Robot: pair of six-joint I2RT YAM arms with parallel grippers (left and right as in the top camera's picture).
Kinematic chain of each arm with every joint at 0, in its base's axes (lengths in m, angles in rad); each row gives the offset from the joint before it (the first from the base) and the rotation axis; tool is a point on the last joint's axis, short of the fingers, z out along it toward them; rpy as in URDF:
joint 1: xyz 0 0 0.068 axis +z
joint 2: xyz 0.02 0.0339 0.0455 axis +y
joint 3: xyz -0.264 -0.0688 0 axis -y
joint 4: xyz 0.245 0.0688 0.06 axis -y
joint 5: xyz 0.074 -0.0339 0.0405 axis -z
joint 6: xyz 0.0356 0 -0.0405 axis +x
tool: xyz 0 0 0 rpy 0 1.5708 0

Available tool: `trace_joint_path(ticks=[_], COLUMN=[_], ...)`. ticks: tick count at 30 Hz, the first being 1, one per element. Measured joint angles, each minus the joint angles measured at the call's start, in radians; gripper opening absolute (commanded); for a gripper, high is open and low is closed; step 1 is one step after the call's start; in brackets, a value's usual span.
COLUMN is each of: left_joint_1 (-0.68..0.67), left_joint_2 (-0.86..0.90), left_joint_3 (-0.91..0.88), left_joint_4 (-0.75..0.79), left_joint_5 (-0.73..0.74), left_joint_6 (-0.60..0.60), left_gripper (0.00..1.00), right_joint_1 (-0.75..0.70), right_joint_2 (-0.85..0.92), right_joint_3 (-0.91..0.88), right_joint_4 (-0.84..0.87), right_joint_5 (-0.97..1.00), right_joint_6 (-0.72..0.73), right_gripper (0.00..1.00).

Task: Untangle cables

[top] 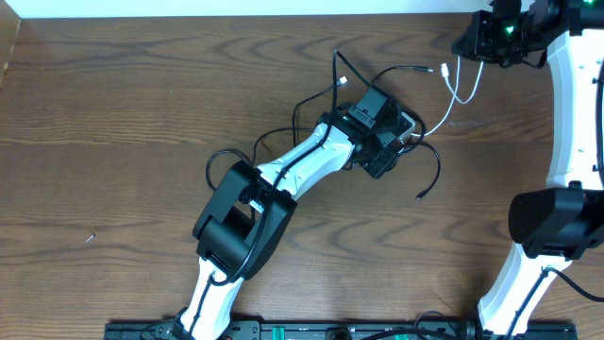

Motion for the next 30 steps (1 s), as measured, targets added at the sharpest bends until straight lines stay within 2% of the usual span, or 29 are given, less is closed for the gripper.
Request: trace_joint_path(ticks=[19, 21, 24, 25, 30], left_joint_1=[0.0, 0.0, 0.0, 0.0, 0.0], left_joint_2=[0.0, 0.0, 0.0, 0.0, -0.003], left_joint_3=[-0.109, -0.119, -0.131, -0.133, -0.136], left_joint_4=[0.132, 0.157, 0.182, 0.182, 0.177], left_joint_5=[-0.05, -0.05, -0.051, -0.053, -0.066], left_joint_6=[0.0, 0.0, 0.003, 0.003, -0.011], left_gripper=[0.39, 0.33, 0.1, 0.08, 0.08], right_joint_1=[0.0, 0.0, 0.0, 0.0, 0.0], right_joint_2=[0.0, 0.0, 0.0, 0.0, 0.0], right_joint_3=[0.0, 0.0, 0.0, 0.0, 0.0], right_joint_4=[-0.011, -0.011, -0.011, -0.011, -0.013], right_joint_5=[0.0, 0.0, 0.0, 0.0, 0.007], right_joint_6=[0.0, 0.0, 0.0, 0.0, 0.0], right_gripper=[0.01, 0.01, 0.01, 0.01, 0.01])
